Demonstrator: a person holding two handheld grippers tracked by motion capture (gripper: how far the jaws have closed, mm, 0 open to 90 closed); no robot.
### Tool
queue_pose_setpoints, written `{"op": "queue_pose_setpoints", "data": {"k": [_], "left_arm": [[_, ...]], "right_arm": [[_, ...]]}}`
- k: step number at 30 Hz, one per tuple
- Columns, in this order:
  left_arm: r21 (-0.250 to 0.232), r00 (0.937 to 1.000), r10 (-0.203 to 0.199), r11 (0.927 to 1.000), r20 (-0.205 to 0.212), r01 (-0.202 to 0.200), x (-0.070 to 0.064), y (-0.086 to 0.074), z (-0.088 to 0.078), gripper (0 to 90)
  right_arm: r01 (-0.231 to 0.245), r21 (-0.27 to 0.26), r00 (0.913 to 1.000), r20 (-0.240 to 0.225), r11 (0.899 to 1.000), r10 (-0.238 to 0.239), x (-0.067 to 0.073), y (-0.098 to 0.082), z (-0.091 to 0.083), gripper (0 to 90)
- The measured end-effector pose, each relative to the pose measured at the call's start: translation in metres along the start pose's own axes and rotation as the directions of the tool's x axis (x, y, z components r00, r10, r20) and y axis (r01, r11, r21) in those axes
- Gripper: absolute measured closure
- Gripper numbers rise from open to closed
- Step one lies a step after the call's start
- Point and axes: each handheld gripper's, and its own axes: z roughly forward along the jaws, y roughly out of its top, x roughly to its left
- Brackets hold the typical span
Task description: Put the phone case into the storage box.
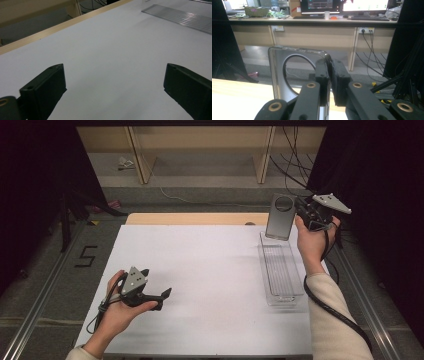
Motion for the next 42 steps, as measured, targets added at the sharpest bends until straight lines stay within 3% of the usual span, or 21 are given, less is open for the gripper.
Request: {"op": "queue_pose_setpoints", "data": {"k": [42], "left_arm": [[0.003, 1.0000, -0.005, 1.0000, 0.001, 0.005, 0.000, -0.001, 0.001, 3.6]], "right_arm": [[0.000, 0.024, 0.9999, 0.012, 1.000, -0.001, -0.003, -0.008, 0.012, 84.5]]}}
